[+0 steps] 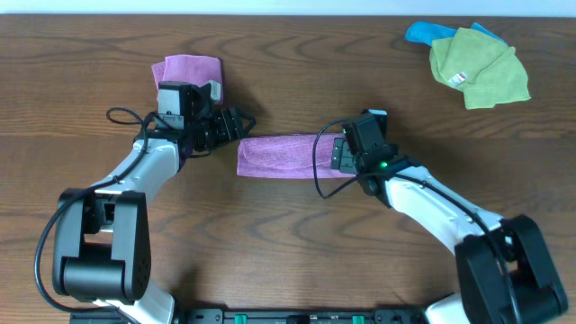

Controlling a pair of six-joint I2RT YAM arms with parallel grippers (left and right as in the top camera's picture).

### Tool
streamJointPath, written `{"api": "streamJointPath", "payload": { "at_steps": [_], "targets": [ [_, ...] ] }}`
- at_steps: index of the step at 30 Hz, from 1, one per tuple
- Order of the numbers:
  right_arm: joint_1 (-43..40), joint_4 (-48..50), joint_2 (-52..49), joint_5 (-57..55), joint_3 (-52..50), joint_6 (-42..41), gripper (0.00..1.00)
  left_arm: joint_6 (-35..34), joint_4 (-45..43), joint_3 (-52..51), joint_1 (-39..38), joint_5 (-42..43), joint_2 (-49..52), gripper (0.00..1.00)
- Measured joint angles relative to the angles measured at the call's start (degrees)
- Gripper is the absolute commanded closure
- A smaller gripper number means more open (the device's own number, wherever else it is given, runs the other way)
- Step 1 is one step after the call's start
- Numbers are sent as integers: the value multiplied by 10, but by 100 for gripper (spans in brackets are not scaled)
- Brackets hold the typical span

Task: Fold the cloth
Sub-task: 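Grasp the right end of the strip with the right gripper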

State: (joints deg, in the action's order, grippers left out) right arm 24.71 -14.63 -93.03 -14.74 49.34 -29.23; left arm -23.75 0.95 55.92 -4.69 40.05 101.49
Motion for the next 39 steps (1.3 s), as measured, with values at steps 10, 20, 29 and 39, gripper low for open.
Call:
{"api": "streamJointPath", "payload": {
  "at_steps": [10, 20, 29, 39],
  "targets": [
    [0, -23, 157, 28, 0, -63, 11, -23, -12, 1, -1, 52, 0, 74],
    [-23, -171, 211, 79, 2, -171, 3, -15, 59, 3, -54, 21, 0, 94],
    [-34, -170, 212, 138, -20, -194, 1, 9, 80, 3, -118, -100, 0, 95],
    [-40, -27, 212, 200, -154, -233, 2, 29, 80, 3, -132, -195, 4, 94]
  ]
}}
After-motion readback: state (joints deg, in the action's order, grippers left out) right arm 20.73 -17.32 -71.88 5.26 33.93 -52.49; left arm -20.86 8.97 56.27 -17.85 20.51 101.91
